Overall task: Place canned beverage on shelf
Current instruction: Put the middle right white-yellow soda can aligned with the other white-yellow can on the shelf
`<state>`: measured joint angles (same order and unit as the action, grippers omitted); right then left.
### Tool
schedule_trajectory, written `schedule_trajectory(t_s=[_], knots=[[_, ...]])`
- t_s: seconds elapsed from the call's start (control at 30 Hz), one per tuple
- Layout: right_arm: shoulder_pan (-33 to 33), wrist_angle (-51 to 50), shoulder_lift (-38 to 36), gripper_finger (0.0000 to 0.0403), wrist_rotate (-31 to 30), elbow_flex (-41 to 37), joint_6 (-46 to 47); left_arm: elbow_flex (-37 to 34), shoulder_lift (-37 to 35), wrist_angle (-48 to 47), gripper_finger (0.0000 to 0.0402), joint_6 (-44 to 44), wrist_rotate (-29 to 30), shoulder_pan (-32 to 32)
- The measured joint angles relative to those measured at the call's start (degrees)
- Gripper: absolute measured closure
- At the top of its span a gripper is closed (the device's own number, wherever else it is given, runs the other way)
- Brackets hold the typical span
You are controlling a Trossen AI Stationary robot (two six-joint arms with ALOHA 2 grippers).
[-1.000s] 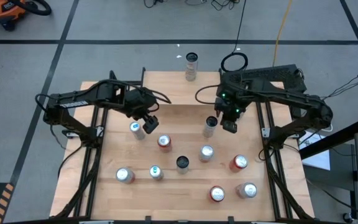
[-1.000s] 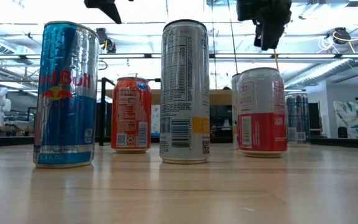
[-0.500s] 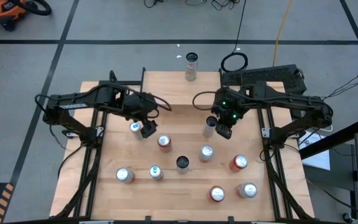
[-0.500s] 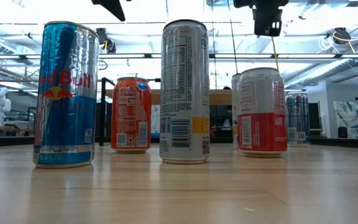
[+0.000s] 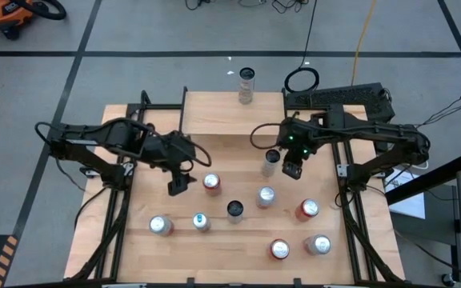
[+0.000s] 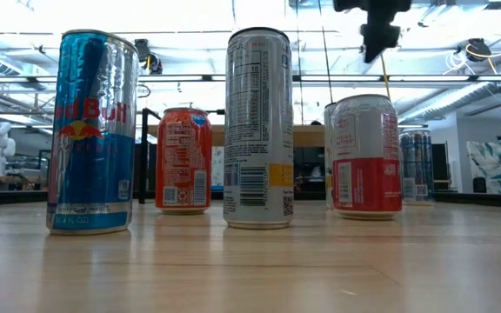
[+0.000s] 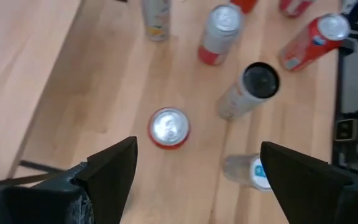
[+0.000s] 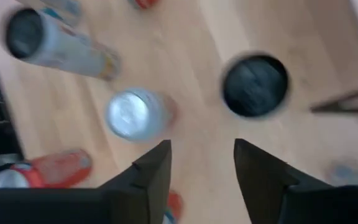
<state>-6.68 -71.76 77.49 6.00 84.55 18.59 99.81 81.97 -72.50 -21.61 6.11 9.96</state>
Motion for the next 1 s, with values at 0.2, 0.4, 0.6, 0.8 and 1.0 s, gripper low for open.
schedule_trajectory(t_s=[0.2, 0.4, 0.6, 0.8, 1.0], knots=[[-0.07, -3.59, -2.16, 0.0236, -7.31, 0.00, -3.64, -0.02, -0.29, 0.10, 0.0061, -5.10, -0.01, 0.72], [-1.16, -5.64, -3.76, 0.0236, -13.45, 0.00, -3.38, -0.02, -0.23, -3.00, 0.0061, -7.79, 6.57, 0.73], [-2.38, -4.43, -4.21, 0.0236, -10.17, 0.02, -3.46, -0.07, 0.52, -13.59, 0.0061, -4.31, 13.49, 0.66], [-2.39, 2.20, -4.21, 0.0236, -8.91, 0.02, -6.51, -4.63, -0.81, -9.34, 0.0061, -3.74, 12.58, -0.54], [-3.00, 8.43, -3.82, 0.0210, -8.63, 0.02, -6.86, -10.16, -5.55, 0.32, 0.0061, -5.13, 9.34, -0.53]])
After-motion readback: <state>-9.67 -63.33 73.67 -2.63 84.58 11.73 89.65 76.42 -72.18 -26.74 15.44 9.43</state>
